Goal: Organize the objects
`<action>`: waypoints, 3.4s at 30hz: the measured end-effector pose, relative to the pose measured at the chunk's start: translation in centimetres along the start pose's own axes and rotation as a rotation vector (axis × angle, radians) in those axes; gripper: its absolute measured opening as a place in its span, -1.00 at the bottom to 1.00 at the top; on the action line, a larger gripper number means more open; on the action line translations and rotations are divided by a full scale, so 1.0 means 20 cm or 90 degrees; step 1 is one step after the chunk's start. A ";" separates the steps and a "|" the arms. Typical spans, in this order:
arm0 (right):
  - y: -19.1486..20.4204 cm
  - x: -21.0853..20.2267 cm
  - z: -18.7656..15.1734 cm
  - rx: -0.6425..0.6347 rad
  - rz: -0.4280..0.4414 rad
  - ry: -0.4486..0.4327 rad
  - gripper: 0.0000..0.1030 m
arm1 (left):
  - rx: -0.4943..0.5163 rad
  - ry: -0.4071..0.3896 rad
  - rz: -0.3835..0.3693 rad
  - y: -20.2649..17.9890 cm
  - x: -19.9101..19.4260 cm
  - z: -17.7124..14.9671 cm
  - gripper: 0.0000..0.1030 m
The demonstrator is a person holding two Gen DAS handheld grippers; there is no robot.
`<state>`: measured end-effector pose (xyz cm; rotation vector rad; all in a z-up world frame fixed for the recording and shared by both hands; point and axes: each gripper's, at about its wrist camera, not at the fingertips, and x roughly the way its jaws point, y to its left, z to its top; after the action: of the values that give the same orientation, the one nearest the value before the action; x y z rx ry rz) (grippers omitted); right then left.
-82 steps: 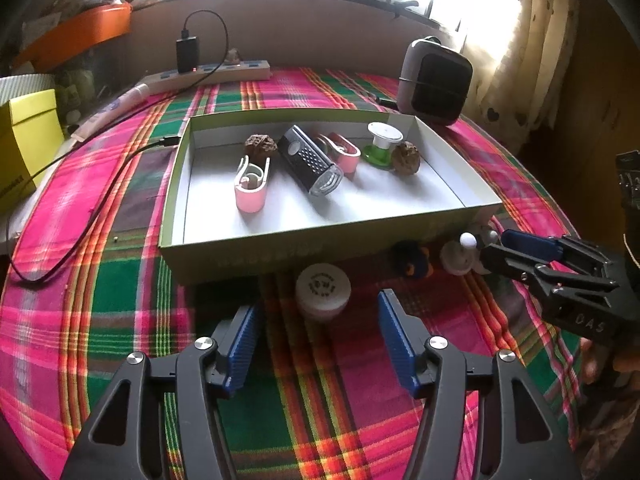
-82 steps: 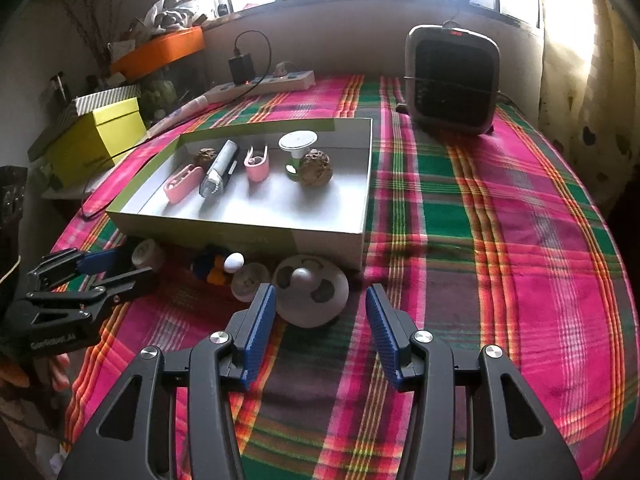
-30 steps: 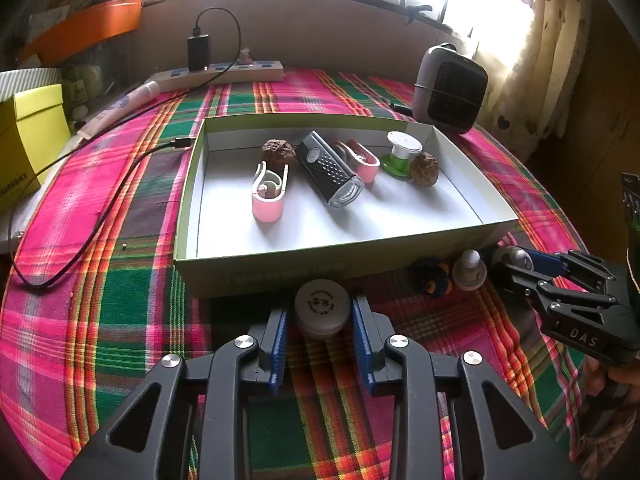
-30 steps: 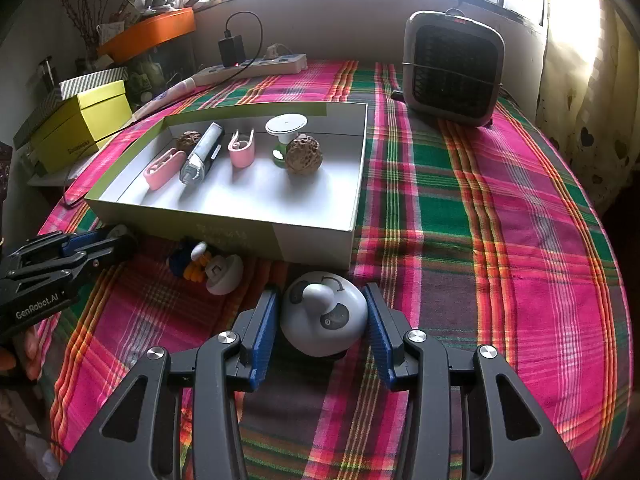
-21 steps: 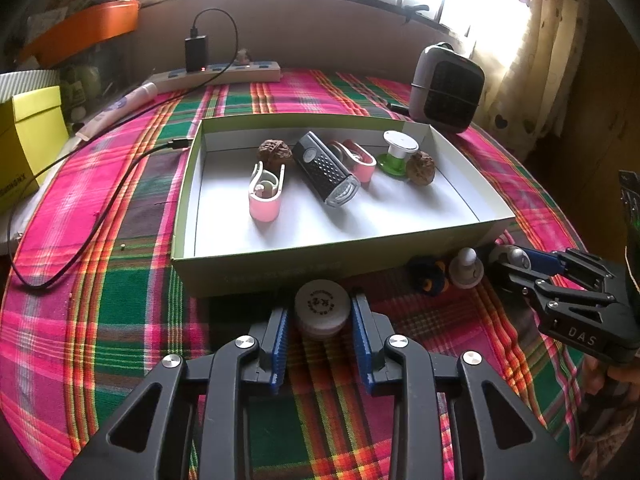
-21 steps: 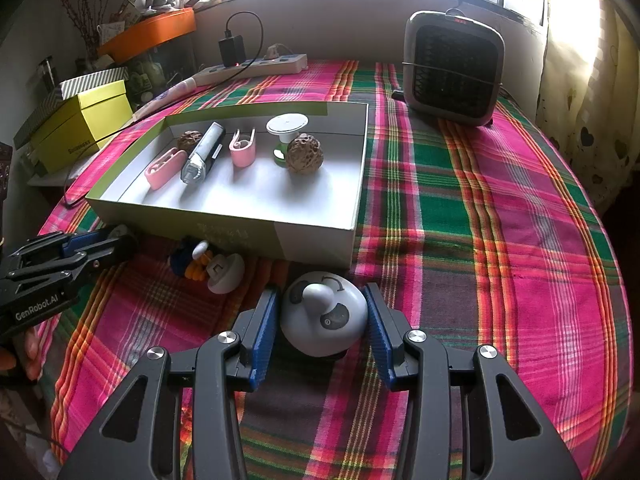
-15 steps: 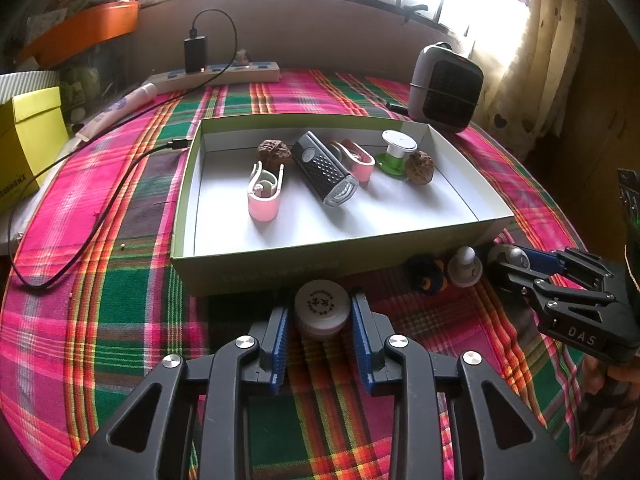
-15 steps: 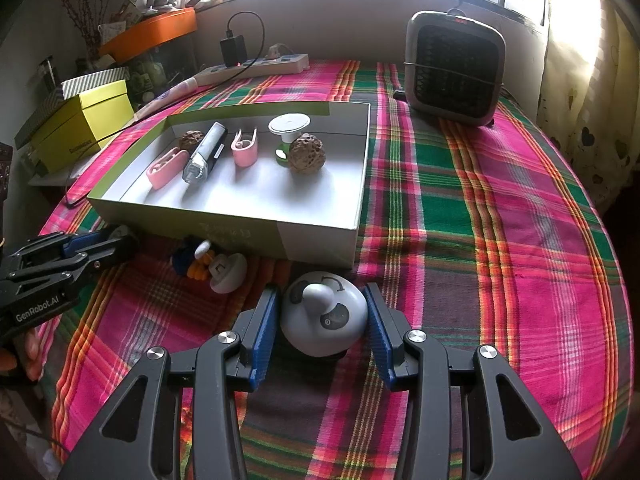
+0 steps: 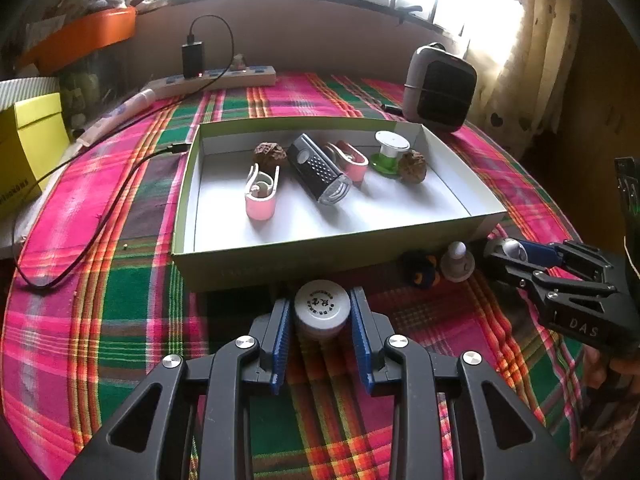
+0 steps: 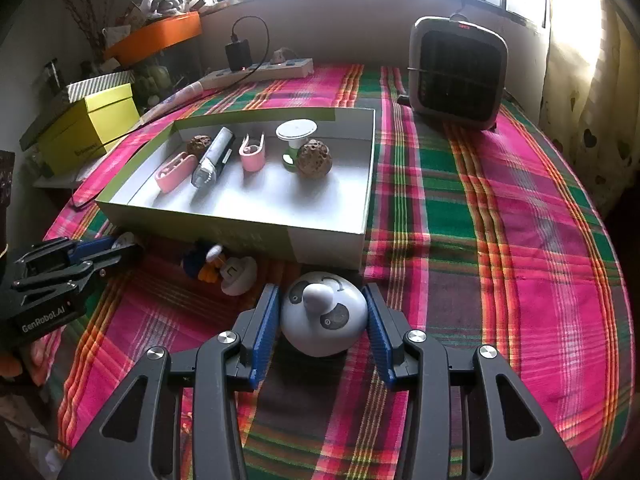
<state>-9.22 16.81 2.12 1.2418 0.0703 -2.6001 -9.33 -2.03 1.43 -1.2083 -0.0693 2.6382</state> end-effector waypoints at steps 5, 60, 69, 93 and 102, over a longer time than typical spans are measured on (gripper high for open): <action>0.01 -0.02 0.01 -0.003 0.005 -0.009 -0.16 | 0.001 -0.014 -0.005 0.00 -0.04 0.01 -0.49; 0.17 0.29 0.40 -0.069 0.056 0.007 -0.16 | 0.011 -0.009 -0.017 0.11 0.17 0.32 -0.48; 0.19 0.35 0.42 -0.083 0.057 0.015 -0.16 | 0.033 -0.011 0.006 0.12 0.20 0.36 -0.48; 0.23 0.40 0.43 -0.094 0.050 0.013 -0.16 | 0.068 0.003 0.018 0.08 0.25 0.34 -0.48; 0.22 0.41 0.43 -0.091 0.052 0.007 -0.16 | 0.067 0.004 0.017 0.07 0.26 0.34 -0.48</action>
<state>-19.59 9.57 1.66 1.1843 0.2000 -2.4721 -18.00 -1.89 1.91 -1.1904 0.0863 2.6254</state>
